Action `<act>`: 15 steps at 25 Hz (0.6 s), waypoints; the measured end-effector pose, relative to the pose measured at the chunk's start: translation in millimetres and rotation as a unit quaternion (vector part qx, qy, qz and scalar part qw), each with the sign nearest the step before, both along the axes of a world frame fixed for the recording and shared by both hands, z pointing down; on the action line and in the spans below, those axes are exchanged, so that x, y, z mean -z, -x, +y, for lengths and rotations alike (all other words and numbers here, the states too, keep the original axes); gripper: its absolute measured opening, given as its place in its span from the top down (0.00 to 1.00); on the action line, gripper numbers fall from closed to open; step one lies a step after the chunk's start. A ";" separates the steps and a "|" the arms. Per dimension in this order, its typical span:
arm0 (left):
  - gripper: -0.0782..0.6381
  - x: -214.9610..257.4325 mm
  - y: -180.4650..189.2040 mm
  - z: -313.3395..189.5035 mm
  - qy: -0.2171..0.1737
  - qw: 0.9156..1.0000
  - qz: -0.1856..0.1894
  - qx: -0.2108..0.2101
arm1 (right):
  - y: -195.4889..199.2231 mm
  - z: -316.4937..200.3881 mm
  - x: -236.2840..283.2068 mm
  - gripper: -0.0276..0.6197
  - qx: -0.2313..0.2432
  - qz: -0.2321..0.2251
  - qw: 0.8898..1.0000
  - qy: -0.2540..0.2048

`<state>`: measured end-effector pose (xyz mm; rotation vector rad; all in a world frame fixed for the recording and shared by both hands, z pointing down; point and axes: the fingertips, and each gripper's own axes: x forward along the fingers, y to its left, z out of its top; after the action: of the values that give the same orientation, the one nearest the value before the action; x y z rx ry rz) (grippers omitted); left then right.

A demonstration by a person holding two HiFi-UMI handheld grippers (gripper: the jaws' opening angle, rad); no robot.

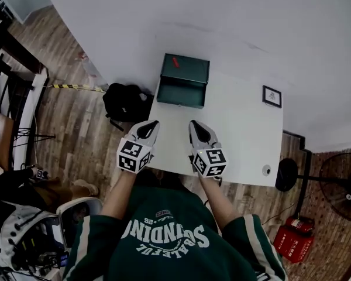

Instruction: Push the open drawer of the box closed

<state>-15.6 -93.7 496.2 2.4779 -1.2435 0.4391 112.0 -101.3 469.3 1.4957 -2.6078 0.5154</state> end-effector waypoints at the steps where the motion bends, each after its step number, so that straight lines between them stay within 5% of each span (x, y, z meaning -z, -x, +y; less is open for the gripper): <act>1: 0.82 -2.7 3.7 -5.4 0.002 1.000 0.001 0.003 | 4.7 -6.1 -3.6 0.95 0.003 -0.002 1.000 0.003; 15: 0.82 -6.5 -9.2 -53.4 0.013 1.000 0.012 -0.025 | 17.9 -56.2 -26.6 0.95 -0.003 0.002 0.999 0.038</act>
<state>-6.3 -147.0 502.7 2.4892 -1.1618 0.4333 94.1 -157.5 495.9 1.4796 -2.5525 0.6040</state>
